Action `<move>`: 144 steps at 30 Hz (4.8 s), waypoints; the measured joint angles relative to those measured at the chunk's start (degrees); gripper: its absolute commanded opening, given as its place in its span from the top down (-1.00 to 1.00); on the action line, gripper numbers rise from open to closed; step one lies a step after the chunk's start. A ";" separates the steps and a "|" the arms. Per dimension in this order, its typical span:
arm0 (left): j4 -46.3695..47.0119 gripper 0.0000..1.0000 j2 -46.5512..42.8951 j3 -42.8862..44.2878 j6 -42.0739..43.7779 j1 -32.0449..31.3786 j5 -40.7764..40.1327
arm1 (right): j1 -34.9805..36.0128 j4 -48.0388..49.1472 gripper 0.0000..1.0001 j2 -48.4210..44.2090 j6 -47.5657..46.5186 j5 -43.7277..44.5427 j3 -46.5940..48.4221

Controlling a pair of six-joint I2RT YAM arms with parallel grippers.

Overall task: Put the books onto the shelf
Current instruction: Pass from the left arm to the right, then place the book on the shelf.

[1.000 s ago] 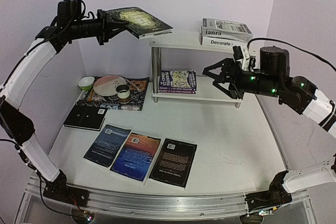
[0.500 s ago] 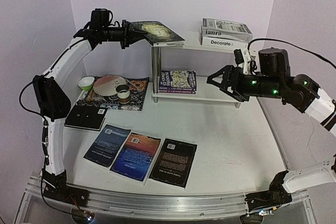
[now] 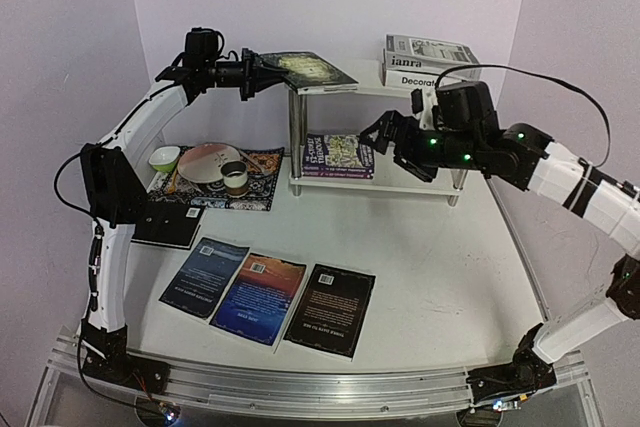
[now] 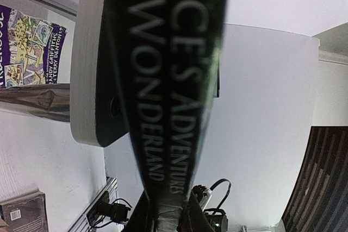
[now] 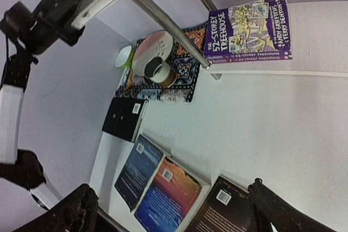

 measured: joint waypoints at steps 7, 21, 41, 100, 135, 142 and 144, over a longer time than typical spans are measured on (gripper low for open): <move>1.70 1.00 0.00 -1.86 0.11 0.00 1.33 | -0.02 14.43 -0.94 12.44 10.45 5.38 7.04; 3.41 1.00 -0.68 -3.82 0.33 0.00 2.67 | -1.46 28.92 -0.84 25.90 33.07 10.14 15.21; 3.41 1.00 -2.29 -5.62 0.33 0.00 4.59 | -2.16 32.17 0.54 33.24 42.82 11.15 24.44; -7.69 -0.24 -26.82 -28.83 20.52 2.62 -18.01 | 4.07 45.31 0.93 57.75 27.56 57.55 52.24; -8.17 -0.27 -27.80 -30.40 20.50 2.62 -18.71 | 0.24 38.56 -0.79 48.35 41.62 49.24 43.15; -8.15 -0.29 -27.80 -30.67 22.95 2.62 -19.74 | 0.04 37.03 -0.89 42.05 41.46 47.74 30.88; -8.17 -0.28 -27.80 -30.86 23.56 2.60 -20.17 | -0.07 36.76 -0.88 41.59 41.48 46.97 29.22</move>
